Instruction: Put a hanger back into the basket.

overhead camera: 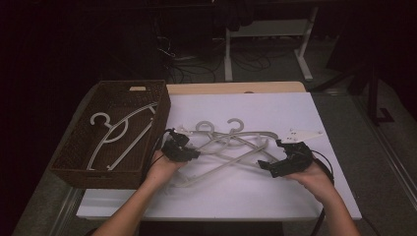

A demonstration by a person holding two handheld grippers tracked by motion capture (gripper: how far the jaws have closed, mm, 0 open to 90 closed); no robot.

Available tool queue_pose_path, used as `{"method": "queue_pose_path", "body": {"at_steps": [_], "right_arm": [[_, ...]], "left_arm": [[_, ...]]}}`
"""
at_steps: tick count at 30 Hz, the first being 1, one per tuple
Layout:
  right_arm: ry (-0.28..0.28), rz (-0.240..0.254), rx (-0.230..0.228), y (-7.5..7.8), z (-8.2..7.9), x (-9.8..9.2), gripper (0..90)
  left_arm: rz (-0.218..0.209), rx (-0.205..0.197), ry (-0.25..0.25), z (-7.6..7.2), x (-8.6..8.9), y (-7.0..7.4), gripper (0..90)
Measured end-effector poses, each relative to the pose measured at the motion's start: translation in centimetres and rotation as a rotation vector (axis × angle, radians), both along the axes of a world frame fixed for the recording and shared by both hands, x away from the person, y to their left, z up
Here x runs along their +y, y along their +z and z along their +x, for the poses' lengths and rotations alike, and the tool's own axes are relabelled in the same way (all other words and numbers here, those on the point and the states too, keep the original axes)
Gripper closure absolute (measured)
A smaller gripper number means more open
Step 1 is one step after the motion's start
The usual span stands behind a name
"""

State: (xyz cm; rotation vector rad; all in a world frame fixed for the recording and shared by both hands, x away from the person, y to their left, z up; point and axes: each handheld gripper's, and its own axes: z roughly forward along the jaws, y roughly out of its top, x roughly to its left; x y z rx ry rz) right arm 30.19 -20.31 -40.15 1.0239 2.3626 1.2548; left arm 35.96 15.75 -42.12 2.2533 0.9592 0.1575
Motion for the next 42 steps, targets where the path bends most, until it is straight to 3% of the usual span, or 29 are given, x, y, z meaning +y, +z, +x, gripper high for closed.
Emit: {"method": "queue_pose_path", "body": {"at_steps": [10, 21, 31, 42], "right_arm": [[0.0, 0.007, -0.007, 0.2, -0.1, 0.0, 0.0], [0.0, 0.011, -0.006, 0.2, -0.1, -0.1, 0.0], [-0.001, 0.01, -0.004, 0.2, 0.0, -0.1, 0.0], [-0.004, 0.008, -0.004, 0.1, 0.0, -0.2, 0.0]], "left_arm": [[-0.02, -0.079, -0.005, 0.0, -0.2, 4.5, 81.6], [-0.067, -0.164, 0.011, 0.9, 1.5, 10.8, 81.7], [-0.085, -0.22, 0.051, 1.9, 6.5, 15.8, 81.8], [-0.072, -0.236, 0.16, 2.0, 14.8, 17.5, 81.8]]}}
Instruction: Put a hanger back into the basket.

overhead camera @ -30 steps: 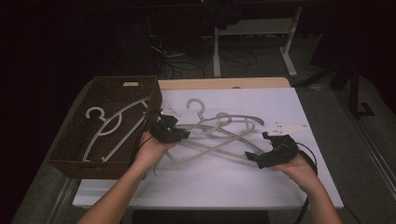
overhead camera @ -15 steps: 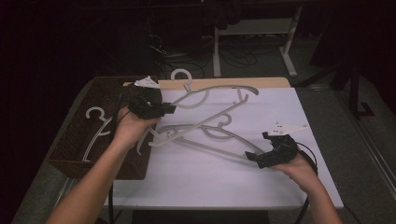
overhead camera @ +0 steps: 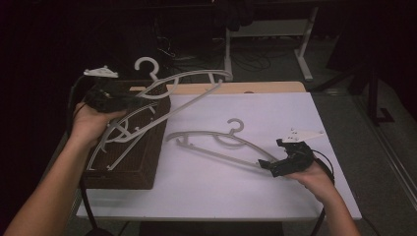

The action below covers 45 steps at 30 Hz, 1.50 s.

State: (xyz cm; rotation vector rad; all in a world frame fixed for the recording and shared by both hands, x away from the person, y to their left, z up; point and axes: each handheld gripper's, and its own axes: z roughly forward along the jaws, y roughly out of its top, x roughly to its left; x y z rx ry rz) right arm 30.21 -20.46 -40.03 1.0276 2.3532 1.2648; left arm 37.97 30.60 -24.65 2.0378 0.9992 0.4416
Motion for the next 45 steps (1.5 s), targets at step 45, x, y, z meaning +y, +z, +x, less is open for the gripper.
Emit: {"method": "queue_pose_path", "body": {"at_steps": [45], "right_arm": [[-0.003, -0.01, 0.01, -0.2, 0.2, 0.1, 0.0]], "left_arm": [[0.129, 0.181, 0.255, 1.7, 12.9, -9.1, 76.0]]}}
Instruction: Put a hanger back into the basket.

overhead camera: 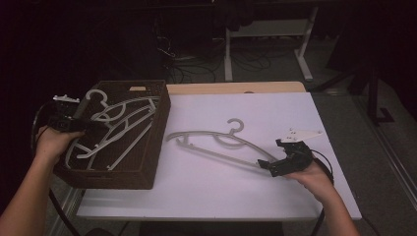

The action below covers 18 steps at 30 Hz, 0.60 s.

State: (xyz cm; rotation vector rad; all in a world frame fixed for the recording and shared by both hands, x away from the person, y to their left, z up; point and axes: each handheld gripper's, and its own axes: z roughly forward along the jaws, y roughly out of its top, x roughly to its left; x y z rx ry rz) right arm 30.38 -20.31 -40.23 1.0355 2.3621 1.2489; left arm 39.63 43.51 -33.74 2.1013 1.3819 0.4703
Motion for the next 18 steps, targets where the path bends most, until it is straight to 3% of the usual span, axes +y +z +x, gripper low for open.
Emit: {"method": "queue_pose_path", "body": {"at_steps": [3, 10, 12, 14, 18], "right_arm": [[0.0, 0.001, 0.0, 0.0, 0.0, 0.0, 0.0], [0.001, 0.0, -0.001, 0.0, 0.0, 0.0, 0.0], [0.002, 0.0, -0.002, 0.1, -0.1, 0.0, 0.0], [0.001, 0.002, -0.003, 0.1, -0.1, 0.0, 0.0], [0.0, 0.002, 0.0, 0.0, 0.0, 0.0, 0.0]], "left_arm": [[0.041, -0.011, -0.012, 0.0, -0.5, -0.1, 54.4], [0.048, -0.074, -0.027, 0.0, -1.2, 0.6, 37.8], [0.046, -0.077, -0.022, 0.0, -1.2, 0.7, 38.3], [0.068, -0.05, 0.011, -0.1, -0.8, 0.7, 40.8], [0.103, 0.018, 0.038, 0.1, -0.3, 0.1, 58.2]]}}
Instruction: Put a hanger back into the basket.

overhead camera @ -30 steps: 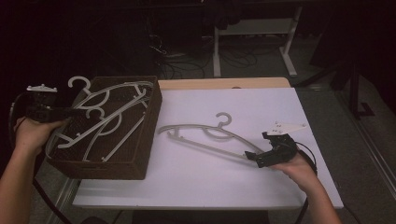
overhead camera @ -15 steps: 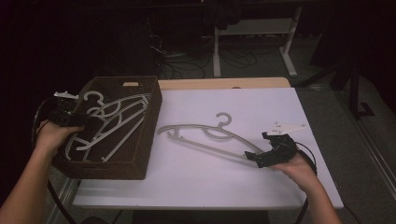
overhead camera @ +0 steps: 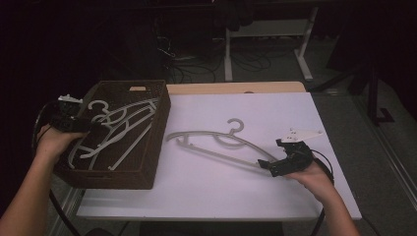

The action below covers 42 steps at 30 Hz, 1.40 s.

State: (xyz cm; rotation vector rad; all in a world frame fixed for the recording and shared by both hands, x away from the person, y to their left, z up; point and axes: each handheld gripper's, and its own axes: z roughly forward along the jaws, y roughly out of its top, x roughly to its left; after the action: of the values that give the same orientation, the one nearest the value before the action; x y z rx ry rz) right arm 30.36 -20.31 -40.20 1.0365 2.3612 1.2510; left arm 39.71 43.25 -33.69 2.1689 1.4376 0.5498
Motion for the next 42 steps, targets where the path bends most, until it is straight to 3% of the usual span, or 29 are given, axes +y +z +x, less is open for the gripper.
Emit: {"method": "queue_pose_path", "body": {"at_steps": [3, 5, 8, 11, 13, 16, 23, 31, 42], "right_arm": [[0.004, -0.002, -0.002, 0.0, 0.0, 0.1, 0.0], [0.004, -0.002, -0.001, 0.0, 0.0, 0.1, 0.0], [0.002, -0.002, -0.001, 0.0, 0.0, 0.1, 0.0], [0.002, -0.003, 0.0, 0.0, 0.0, 0.1, 0.0], [0.003, -0.002, -0.001, 0.0, 0.0, 0.1, 0.0], [0.0, 0.002, 0.001, 0.0, 0.0, 0.0, 0.0], [0.004, -0.001, 0.0, 0.0, 0.0, 0.1, 0.0], [0.002, 0.003, -0.001, 0.0, 0.0, 0.0, 0.0], [0.005, 0.002, -0.001, 0.0, -0.1, 0.0, 0.0]], "left_arm": [[0.032, 0.017, 0.019, 0.3, 0.1, -0.6, 65.3], [0.024, 0.025, 0.018, 0.5, 0.3, -0.9, 70.8], [0.067, 0.027, 0.009, 0.9, 0.0, -1.5, 77.6], [0.076, -0.008, 0.02, 1.2, -0.1, -1.9, 78.9], [0.036, -0.026, 0.014, 1.3, -0.2, -1.7, 64.8], [0.003, -0.049, 0.005, 1.1, -0.5, -1.2, 57.5], [-0.154, -0.102, -0.1, 0.3, -3.1, 0.6, 48.5], [-0.306, -0.13, -0.268, -0.2, -7.7, 2.2, 41.6], [-0.408, -0.153, -0.438, -1.4, -14.7, 3.2, 35.1]]}}
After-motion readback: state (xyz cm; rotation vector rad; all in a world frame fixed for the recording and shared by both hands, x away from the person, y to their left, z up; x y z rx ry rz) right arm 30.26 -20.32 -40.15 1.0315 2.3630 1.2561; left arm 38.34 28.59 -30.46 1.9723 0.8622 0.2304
